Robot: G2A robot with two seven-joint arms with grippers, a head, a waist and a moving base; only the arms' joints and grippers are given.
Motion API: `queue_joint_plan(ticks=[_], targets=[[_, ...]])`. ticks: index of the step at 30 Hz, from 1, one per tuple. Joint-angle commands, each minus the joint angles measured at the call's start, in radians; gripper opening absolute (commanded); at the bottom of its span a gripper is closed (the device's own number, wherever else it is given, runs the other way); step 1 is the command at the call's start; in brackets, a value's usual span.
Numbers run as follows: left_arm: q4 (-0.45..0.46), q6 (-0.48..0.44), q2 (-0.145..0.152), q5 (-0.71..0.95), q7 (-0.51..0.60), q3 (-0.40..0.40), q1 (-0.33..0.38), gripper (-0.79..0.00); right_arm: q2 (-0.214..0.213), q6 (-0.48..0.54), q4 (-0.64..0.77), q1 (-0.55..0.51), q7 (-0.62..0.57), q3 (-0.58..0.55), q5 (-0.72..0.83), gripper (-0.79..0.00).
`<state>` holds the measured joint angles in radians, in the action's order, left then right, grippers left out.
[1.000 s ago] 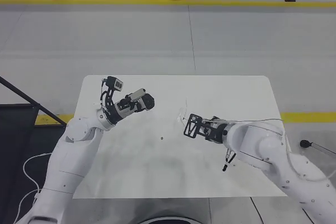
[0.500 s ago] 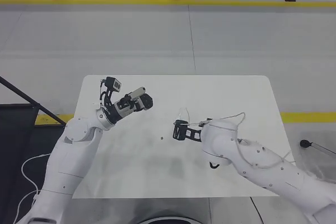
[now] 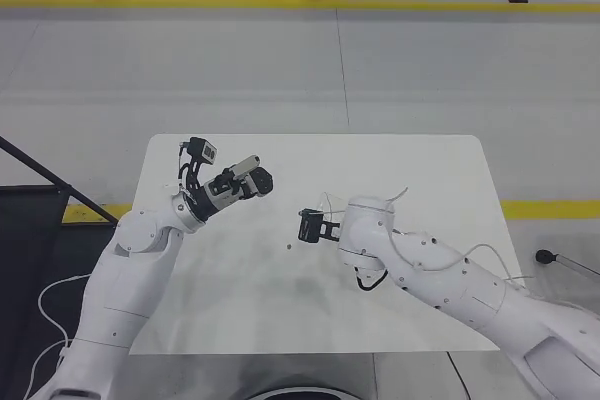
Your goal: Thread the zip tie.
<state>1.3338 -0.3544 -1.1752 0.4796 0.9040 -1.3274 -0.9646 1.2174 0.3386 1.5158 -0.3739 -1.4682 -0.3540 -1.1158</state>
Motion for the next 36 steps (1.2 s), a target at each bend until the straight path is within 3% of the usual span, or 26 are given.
queue_joint_plan(ticks=[1,3,7,22,27,30,33,36], targets=[[0.000,0.000,0.000,0.000,0.000,0.000,0.000,0.000,0.007,0.006,-0.009,0.000,-0.002,-0.001,0.001,-0.785],[0.000,0.000,0.000,0.000,0.000,0.000,0.000,0.000,0.013,0.010,-0.017,0.000,-0.003,-0.002,0.001,-0.770],[0.000,0.000,0.000,0.000,0.000,0.000,0.000,0.000,0.022,0.014,-0.028,0.000,0.001,-0.002,-0.003,-0.656],[0.000,0.000,0.000,0.000,0.000,0.000,0.000,0.000,0.024,0.012,-0.009,0.001,-0.001,-0.028,-0.011,-0.610],[0.000,0.000,0.000,0.000,0.000,0.000,0.000,0.000,-0.010,-0.012,0.059,-0.030,0.001,-0.122,-0.020,-0.388],[0.000,0.000,0.000,0.000,0.000,0.000,0.000,0.000,-0.047,-0.034,0.129,-0.086,0.042,-0.219,-0.030,-0.197],[0.024,0.004,0.001,-0.027,-0.019,0.003,-0.012,0.000,-0.091,-0.045,0.203,-0.174,0.109,-0.346,-0.025,-0.142],[0.046,0.005,0.005,-0.125,-0.067,0.003,-0.019,0.000,-0.132,-0.048,0.272,-0.277,0.197,-0.484,-0.018,-0.037]])
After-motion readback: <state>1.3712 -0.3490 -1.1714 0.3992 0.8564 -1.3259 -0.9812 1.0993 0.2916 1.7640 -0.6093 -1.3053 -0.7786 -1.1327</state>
